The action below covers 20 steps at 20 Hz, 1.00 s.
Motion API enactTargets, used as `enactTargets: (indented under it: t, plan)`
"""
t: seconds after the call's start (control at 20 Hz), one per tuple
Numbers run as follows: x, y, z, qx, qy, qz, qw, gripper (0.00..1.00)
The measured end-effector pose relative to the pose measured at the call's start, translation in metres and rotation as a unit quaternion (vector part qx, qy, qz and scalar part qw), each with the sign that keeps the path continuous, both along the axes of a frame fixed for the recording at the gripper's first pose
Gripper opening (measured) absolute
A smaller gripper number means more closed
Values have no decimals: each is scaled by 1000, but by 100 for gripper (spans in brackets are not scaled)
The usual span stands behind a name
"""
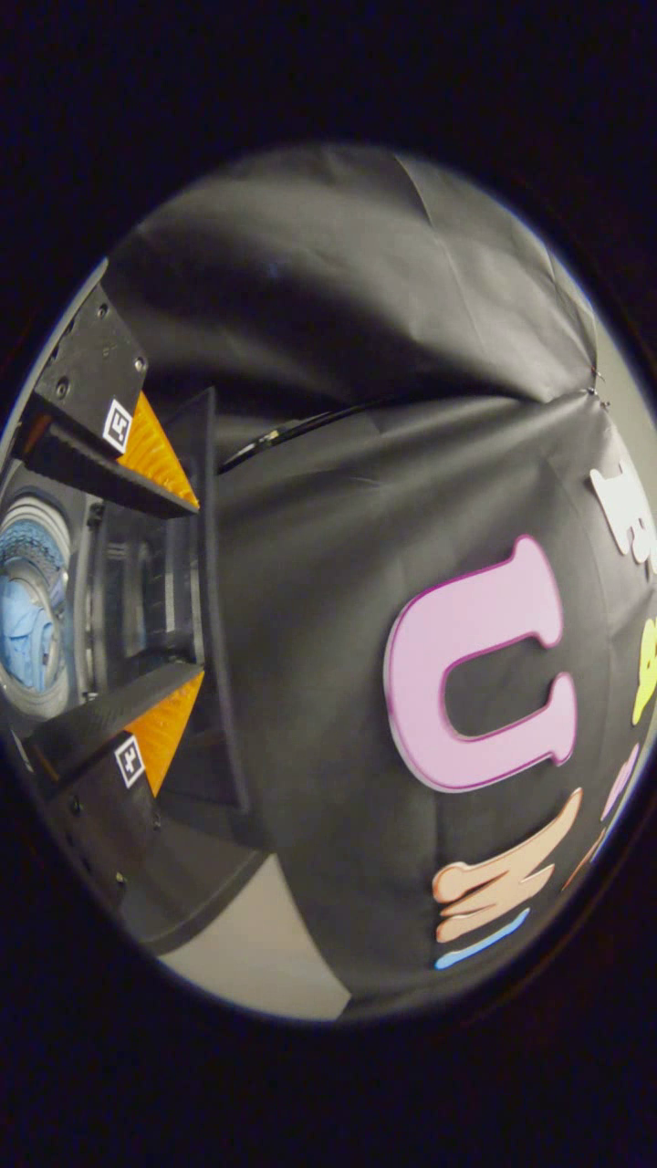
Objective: Put the clothes into the washing machine and then close the washing machine lid.
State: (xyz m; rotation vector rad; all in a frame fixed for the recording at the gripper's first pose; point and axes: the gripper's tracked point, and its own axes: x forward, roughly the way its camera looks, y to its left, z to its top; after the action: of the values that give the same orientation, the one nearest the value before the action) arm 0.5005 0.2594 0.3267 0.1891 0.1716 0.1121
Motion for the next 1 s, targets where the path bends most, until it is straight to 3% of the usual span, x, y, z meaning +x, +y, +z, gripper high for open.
enactTargets:
  t: [0.15,0.35,0.6,1.0]
  plan:
    - [31,1,10,-9,-15,-21,1000,95]
    - [68,-8,-21,-11,22,-50,998,95]
    - [70,-19,-32,-104,9,-66,992,96]
    - [68,-19,-30,-98,-8,-66,993,98]
